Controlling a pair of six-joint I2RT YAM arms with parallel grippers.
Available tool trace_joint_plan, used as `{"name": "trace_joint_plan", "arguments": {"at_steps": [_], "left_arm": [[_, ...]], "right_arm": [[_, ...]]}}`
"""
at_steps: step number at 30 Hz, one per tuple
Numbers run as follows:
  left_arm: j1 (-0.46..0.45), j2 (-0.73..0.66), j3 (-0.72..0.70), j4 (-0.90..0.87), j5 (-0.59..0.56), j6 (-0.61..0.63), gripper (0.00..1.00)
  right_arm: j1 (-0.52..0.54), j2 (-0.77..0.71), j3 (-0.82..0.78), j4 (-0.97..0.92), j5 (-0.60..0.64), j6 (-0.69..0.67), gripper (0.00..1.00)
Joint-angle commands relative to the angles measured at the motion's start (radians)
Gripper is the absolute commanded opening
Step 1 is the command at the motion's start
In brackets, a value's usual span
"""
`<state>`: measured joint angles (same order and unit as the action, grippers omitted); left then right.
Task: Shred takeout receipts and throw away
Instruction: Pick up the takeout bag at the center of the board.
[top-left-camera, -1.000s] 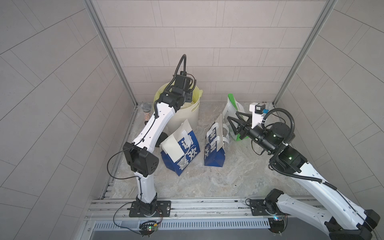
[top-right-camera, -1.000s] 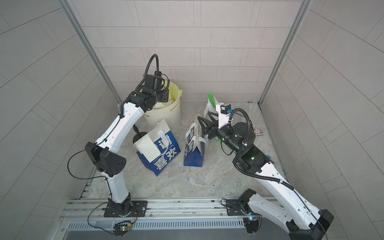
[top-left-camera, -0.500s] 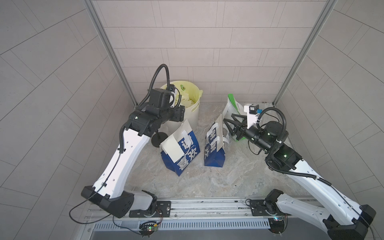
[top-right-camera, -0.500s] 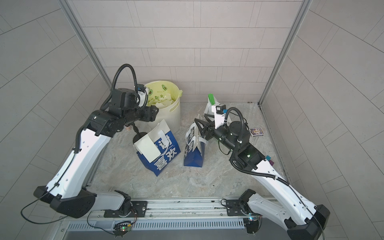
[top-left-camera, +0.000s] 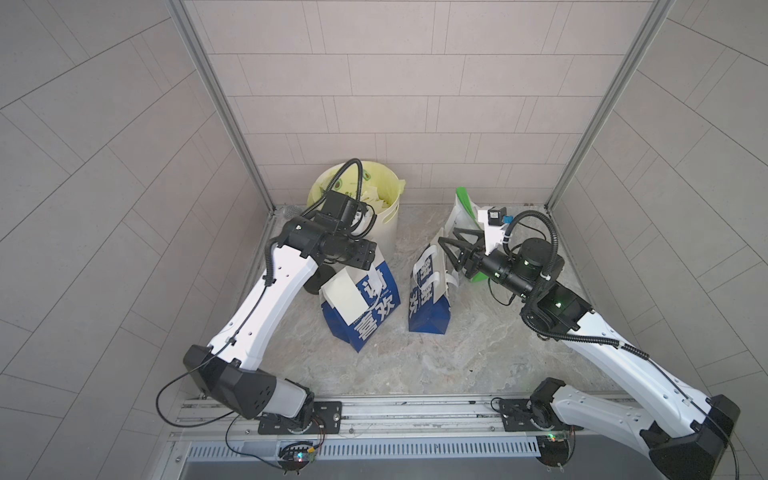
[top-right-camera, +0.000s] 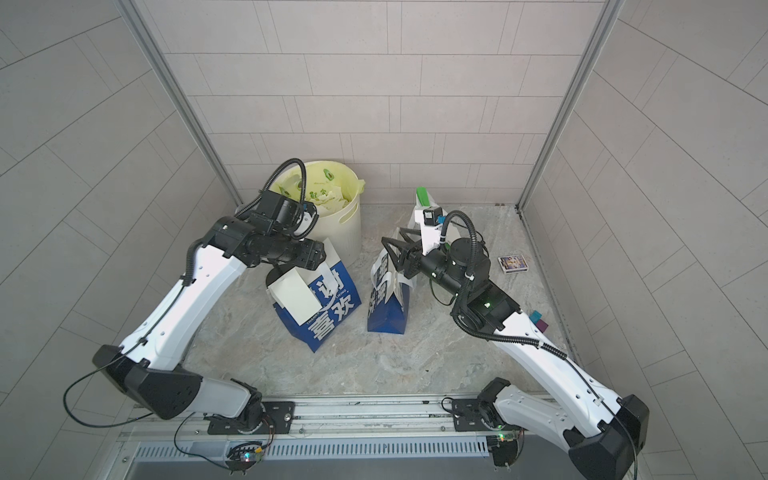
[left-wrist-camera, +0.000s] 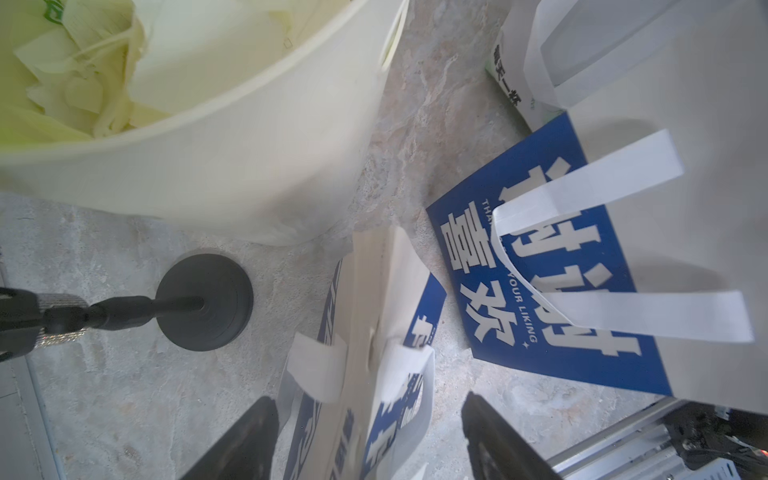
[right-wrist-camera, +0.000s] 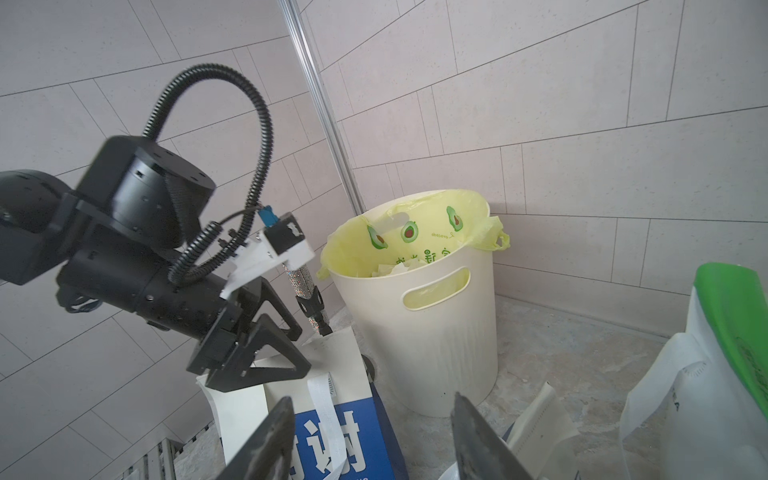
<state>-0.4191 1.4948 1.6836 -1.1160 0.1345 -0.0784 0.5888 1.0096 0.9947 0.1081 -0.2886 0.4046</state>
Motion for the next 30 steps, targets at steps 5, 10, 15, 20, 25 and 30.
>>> {"name": "trace_joint_plan", "arguments": {"at_steps": [5, 10, 15, 20, 25, 30], "left_arm": [[-0.001, 0.071, 0.07, -0.008, -0.05, 0.08, 0.54], [0.001, 0.064, 0.07, -0.024, -0.074, 0.088, 0.43], [0.002, 0.048, 0.062, -0.031, -0.071, 0.074, 0.32], [0.003, 0.043, 0.059, -0.04, -0.094, 0.05, 0.16], [0.002, 0.005, 0.07, -0.023, -0.05, -0.011, 0.0], [0.002, -0.075, 0.041, 0.015, -0.012, -0.153, 0.0]], "right_arm": [[-0.001, -0.018, 0.024, 0.0, 0.001, -0.004, 0.6], [0.0, -0.018, 0.021, -0.004, 0.011, -0.002, 0.59], [0.001, -0.015, 0.018, 0.0, 0.016, 0.006, 0.59], [0.001, -0.005, 0.021, 0.002, 0.005, 0.009, 0.57], [0.005, 0.017, 0.041, 0.001, -0.071, 0.011, 0.53], [0.034, 0.06, 0.048, 0.04, -0.199, 0.017, 0.51]]}}
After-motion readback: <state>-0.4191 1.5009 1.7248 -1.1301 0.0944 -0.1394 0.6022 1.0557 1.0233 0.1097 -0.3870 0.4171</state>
